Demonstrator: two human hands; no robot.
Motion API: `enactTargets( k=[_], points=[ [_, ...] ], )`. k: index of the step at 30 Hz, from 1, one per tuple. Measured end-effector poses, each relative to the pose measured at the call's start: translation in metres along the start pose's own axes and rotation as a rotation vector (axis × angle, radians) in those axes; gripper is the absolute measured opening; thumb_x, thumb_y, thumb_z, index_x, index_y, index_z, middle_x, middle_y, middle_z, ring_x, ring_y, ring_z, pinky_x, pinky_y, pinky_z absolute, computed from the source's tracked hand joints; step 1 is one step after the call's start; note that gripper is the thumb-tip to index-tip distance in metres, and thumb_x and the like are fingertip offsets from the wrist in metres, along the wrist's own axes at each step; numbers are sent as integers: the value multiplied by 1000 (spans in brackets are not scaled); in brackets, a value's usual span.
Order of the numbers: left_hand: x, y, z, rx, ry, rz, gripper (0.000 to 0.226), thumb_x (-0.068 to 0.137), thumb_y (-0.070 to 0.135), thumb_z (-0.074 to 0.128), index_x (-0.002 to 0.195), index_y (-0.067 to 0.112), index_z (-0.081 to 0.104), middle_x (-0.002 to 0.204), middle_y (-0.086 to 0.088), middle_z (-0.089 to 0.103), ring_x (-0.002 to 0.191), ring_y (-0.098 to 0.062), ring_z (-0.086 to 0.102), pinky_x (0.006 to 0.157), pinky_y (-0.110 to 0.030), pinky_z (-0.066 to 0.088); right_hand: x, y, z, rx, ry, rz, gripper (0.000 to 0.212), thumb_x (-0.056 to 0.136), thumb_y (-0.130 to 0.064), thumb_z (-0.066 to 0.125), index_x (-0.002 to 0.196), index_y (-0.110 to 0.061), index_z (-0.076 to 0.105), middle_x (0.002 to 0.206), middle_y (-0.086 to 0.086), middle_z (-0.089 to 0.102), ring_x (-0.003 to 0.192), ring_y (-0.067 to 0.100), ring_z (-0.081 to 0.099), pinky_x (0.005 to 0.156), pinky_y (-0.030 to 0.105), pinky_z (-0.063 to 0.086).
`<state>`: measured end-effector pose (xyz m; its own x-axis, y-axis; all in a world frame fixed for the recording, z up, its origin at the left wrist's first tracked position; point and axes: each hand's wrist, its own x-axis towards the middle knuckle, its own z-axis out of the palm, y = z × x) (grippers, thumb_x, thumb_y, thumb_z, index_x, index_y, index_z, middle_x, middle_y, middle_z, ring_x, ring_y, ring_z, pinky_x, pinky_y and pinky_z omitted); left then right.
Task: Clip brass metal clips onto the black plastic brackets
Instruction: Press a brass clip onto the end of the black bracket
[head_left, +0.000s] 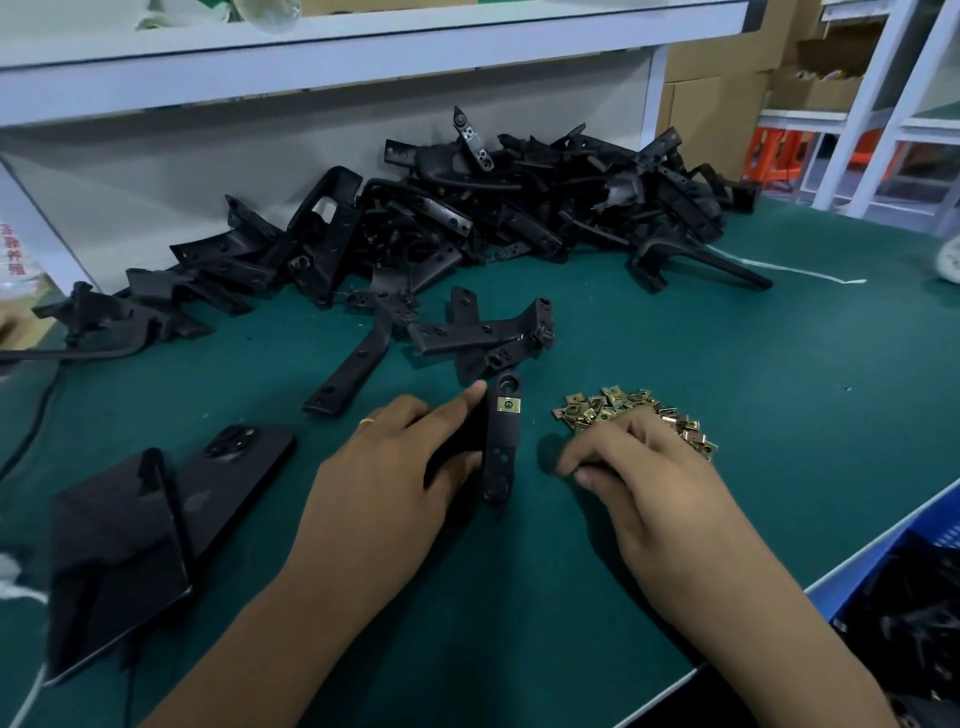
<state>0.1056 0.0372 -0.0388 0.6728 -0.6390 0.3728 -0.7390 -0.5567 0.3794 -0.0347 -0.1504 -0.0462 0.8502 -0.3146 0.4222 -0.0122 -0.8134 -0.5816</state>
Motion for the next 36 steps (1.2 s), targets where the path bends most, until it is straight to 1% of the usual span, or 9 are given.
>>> enactTargets(
  k=[5, 9, 11, 13, 15, 21, 24, 31, 36],
  points=[
    [0, -1, 0, -29, -6, 27, 61, 92, 55, 48, 151, 59, 34, 106, 19, 53, 101, -7, 54, 81, -39, 55, -2, 2, -5, 233, 54, 67, 27, 98, 0, 62, 92, -26, 63, 85, -7, 67, 82, 11, 66, 72, 11, 46],
    [1, 1, 0, -47, 7, 73, 59, 94, 53, 51, 152, 55, 38, 108, 21, 54, 102, -8, 57, 81, -40, 56, -2, -7, -2, 799, 32, 196, 16, 98, 7, 58, 95, -8, 63, 86, 10, 70, 81, 26, 76, 78, 36, 62],
    [2, 1, 0, -64, 36, 98, 55, 98, 51, 52, 152, 53, 40, 108, 20, 55, 101, -9, 58, 81, -41, 56, -2, -14, 1, 1015, 20, 213, 14, 95, 13, 58, 96, 0, 60, 88, 20, 68, 80, 30, 76, 75, 36, 63],
    [3, 1, -1, -80, 61, 107, 58, 95, 53, 53, 151, 52, 41, 107, 18, 56, 96, -11, 60, 78, -42, 56, -1, -20, 6, 1136, -1, 225, 18, 93, 17, 59, 100, 1, 62, 86, 21, 68, 77, 30, 74, 74, 36, 62],
    [3, 2, -3, -78, 91, 113, 60, 92, 59, 49, 152, 51, 42, 105, 16, 57, 92, -11, 61, 75, -42, 56, 0, -23, 8, 1169, -1, 238, 22, 92, 16, 61, 99, -4, 69, 85, 18, 69, 76, 29, 73, 74, 36, 62],
    [3, 4, -5, -64, 181, 114, 58, 95, 60, 50, 151, 47, 45, 101, 16, 55, 84, -11, 59, 70, -40, 56, 0, -24, 5, 1136, 9, 273, 12, 88, -9, 68, 96, -7, 77, 87, 22, 73, 79, 32, 76, 74, 36, 63],
    [3, 4, -6, -47, 189, 119, 59, 95, 61, 49, 152, 46, 45, 100, 17, 54, 83, -10, 57, 69, -38, 56, 0, -24, 6, 1107, 19, 272, 14, 92, -12, 65, 93, -2, 74, 80, 20, 71, 70, 29, 73, 68, 33, 61],
    [2, 7, -5, -53, 178, 123, 61, 93, 58, 49, 152, 44, 46, 101, 15, 56, 82, -11, 58, 68, -40, 56, 1, -25, 5, 1076, 4, 305, 14, 89, -19, 68, 84, -8, 75, 73, 15, 70, 61, 27, 70, 58, 28, 57],
    [2, 10, -4, -34, 184, 126, 61, 93, 58, 46, 152, 43, 46, 100, 14, 55, 82, -10, 57, 67, -40, 56, 1, -27, 5, 1049, 19, 325, 21, 90, -20, 70, 78, -3, 73, 68, 15, 68, 55, 24, 66, 51, 25, 53]
  ],
)
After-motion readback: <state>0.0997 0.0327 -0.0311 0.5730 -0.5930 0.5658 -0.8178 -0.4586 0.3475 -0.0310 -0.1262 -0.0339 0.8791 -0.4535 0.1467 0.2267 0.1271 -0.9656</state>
